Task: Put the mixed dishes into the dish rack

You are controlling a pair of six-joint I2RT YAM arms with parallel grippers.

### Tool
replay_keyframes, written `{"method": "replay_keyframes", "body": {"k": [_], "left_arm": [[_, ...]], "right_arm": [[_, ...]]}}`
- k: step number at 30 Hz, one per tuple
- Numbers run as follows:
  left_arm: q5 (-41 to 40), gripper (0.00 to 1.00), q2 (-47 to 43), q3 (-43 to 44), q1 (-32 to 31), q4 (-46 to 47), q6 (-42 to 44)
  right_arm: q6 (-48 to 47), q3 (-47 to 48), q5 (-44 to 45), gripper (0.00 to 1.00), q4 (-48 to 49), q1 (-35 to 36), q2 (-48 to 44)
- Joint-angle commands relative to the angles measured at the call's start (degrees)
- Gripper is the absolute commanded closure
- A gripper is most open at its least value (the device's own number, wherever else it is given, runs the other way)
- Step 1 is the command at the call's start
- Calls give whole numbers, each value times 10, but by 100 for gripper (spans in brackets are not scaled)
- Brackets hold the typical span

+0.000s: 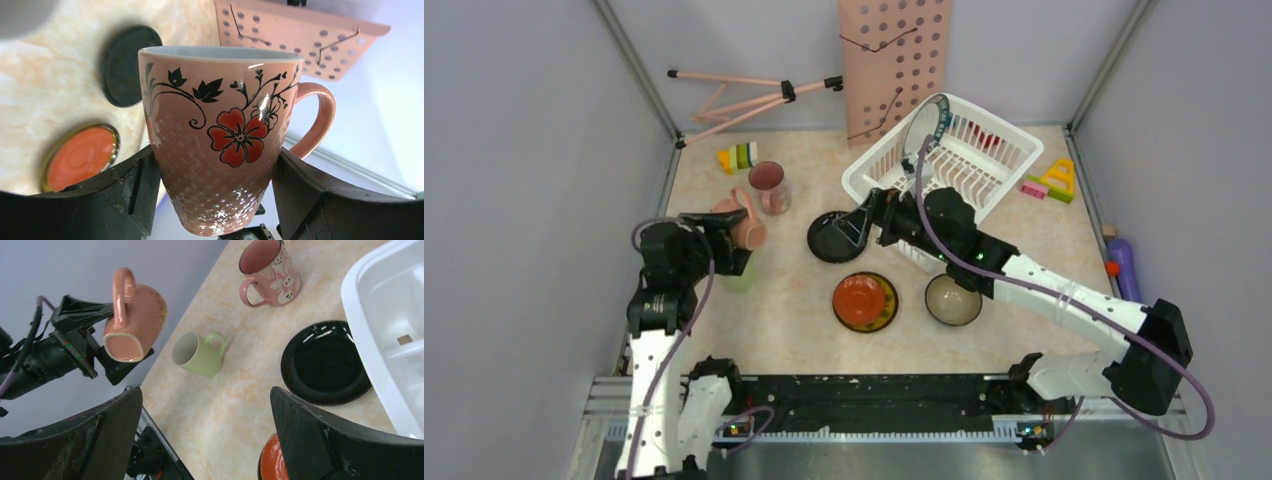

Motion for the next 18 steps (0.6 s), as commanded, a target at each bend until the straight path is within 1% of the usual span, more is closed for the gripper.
{"method": "replay_keyframes", "body": {"k": [1, 4, 7, 9, 11, 15, 18], "left_arm": [[-23, 100, 71, 32, -90, 167, -107], [-60, 100, 124, 46, -185, 225, -128], [-115, 100, 162, 48, -253, 271, -154], [-140, 100, 179, 47, -287, 296, -175], [-149, 100, 198, 48, -302, 324, -185], [-139, 100, 233, 61, -317, 353, -201], [-137, 100, 254, 69, -333, 359, -210]], "right_arm": [[-36, 15, 79, 2, 101, 35, 8], [-46, 30, 124, 2, 101, 51, 28], [-51, 44, 181, 2, 99, 67, 51], [-51, 51, 210, 2, 100, 72, 65], [-53, 56, 221, 2, 100, 73, 75], [-54, 55, 244, 2, 100, 73, 85], [-62, 55, 234, 2, 112, 73, 94]]}}
